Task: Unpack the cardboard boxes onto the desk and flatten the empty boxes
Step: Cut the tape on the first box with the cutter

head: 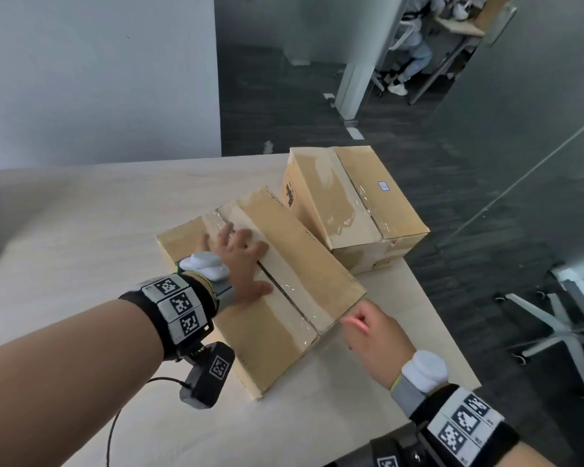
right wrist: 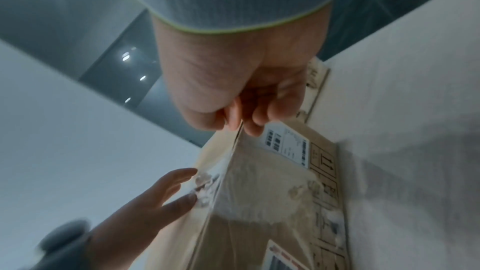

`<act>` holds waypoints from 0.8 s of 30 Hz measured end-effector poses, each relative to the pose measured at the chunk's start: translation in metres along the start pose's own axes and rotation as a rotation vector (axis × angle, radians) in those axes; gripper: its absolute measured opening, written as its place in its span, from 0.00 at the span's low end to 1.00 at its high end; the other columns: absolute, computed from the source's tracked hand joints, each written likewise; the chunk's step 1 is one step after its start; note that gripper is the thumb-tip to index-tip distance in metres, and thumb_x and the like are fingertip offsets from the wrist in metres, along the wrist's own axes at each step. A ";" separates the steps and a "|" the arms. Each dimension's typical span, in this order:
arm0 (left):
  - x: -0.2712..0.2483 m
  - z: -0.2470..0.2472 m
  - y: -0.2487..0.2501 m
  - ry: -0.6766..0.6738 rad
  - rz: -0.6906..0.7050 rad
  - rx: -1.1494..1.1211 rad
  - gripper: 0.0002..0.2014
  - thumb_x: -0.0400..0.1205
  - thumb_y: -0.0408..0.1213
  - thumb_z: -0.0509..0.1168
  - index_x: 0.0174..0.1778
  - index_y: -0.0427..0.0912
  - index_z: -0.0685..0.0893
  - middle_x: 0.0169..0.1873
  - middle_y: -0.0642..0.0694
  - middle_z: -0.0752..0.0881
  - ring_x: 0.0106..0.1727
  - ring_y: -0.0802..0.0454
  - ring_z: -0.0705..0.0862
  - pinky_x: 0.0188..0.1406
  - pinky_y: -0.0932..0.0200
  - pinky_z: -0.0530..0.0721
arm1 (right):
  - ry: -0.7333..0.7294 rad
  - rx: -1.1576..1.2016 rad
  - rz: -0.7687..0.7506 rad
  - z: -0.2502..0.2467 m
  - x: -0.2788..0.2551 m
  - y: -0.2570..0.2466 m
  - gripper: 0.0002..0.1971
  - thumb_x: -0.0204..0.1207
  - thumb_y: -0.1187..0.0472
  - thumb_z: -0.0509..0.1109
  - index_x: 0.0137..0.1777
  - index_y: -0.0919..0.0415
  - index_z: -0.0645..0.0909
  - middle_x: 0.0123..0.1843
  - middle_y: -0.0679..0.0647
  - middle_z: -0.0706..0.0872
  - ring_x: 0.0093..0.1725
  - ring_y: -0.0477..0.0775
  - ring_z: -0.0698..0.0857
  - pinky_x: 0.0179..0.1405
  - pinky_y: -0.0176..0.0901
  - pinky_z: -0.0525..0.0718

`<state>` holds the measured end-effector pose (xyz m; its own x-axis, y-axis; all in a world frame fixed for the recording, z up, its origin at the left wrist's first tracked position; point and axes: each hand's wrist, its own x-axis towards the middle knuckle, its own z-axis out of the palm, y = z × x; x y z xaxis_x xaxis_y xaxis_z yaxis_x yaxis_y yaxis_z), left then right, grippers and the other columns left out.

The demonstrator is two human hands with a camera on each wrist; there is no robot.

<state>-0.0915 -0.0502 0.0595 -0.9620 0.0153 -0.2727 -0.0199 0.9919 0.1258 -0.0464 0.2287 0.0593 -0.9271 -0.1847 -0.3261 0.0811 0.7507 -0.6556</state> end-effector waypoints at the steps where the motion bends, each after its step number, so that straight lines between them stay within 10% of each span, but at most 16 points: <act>1: -0.003 -0.001 0.006 0.038 0.091 -0.009 0.34 0.78 0.64 0.66 0.81 0.67 0.65 0.86 0.52 0.62 0.89 0.43 0.54 0.85 0.32 0.53 | 0.025 0.130 0.044 0.000 0.001 0.004 0.10 0.82 0.56 0.66 0.43 0.60 0.74 0.34 0.59 0.81 0.31 0.52 0.76 0.28 0.48 0.79; 5: -0.021 0.002 0.029 -0.023 0.468 -0.064 0.27 0.80 0.56 0.68 0.76 0.63 0.74 0.77 0.56 0.73 0.78 0.49 0.72 0.75 0.45 0.74 | 0.075 0.494 0.119 0.004 0.008 0.008 0.10 0.81 0.60 0.69 0.39 0.62 0.76 0.36 0.58 0.79 0.35 0.56 0.78 0.31 0.50 0.81; 9: -0.035 0.015 0.031 -0.107 0.516 0.042 0.41 0.71 0.74 0.67 0.80 0.65 0.67 0.80 0.58 0.67 0.83 0.52 0.65 0.81 0.46 0.61 | 0.056 0.604 0.088 0.014 0.013 -0.001 0.11 0.72 0.53 0.70 0.30 0.54 0.75 0.35 0.57 0.76 0.37 0.56 0.77 0.39 0.50 0.84; 17: -0.041 0.013 0.028 -0.050 0.334 0.089 0.39 0.66 0.74 0.68 0.71 0.61 0.73 0.71 0.59 0.75 0.75 0.50 0.71 0.65 0.46 0.67 | 0.006 0.614 -0.069 0.025 0.035 -0.018 0.13 0.79 0.56 0.70 0.36 0.57 0.72 0.31 0.50 0.71 0.36 0.51 0.69 0.50 0.51 0.75; 24: -0.042 0.003 0.015 -0.030 0.029 0.079 0.39 0.63 0.78 0.62 0.67 0.64 0.71 0.59 0.53 0.76 0.65 0.46 0.74 0.66 0.47 0.67 | -0.195 0.399 -0.175 0.039 0.097 -0.052 0.06 0.84 0.53 0.69 0.45 0.51 0.83 0.41 0.48 0.86 0.43 0.47 0.82 0.58 0.53 0.84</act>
<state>-0.0505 -0.0352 0.0703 -0.9531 0.0468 -0.2991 0.0305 0.9978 0.0592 -0.1267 0.1475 0.0353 -0.8564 -0.4308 -0.2845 0.0997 0.4026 -0.9099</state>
